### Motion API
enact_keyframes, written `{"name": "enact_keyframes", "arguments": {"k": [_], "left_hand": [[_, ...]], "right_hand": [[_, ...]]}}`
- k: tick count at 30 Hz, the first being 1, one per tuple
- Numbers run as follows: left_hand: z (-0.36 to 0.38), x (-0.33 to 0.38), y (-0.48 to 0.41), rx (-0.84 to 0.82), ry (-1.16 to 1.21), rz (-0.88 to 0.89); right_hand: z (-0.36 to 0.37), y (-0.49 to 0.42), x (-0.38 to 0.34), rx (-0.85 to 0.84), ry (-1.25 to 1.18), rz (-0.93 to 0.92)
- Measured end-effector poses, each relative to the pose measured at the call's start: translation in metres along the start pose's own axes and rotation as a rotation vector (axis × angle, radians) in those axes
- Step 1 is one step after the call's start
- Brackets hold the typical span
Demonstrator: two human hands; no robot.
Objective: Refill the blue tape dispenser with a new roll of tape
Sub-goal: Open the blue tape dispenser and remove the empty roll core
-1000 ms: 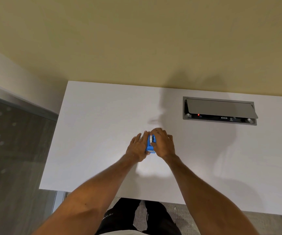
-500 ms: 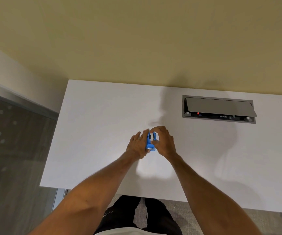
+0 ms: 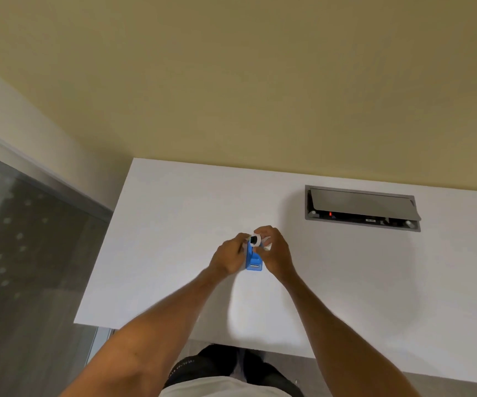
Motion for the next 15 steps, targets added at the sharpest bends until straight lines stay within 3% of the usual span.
{"name": "enact_keyframes", "arguments": {"k": [7,15], "left_hand": [[-0.006,0.004,0.008,-0.041,0.427,-0.121],[0.006,0.002,0.018,-0.185,0.645,-0.237]], "right_hand": [[-0.003,0.014,-0.017,0.012,-0.124,-0.056],[0.0,0.025,-0.012,-0.011,-0.159,-0.043]]}}
Point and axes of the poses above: each hand's wrist, its own y-axis away from the middle knuckle, its own z-axis out of the palm, x = y × z, the point moved 8 cm from there along -y, towards the middle knuckle, and after that the axes turned 3 degrees about -y, right-handed, at the moved point
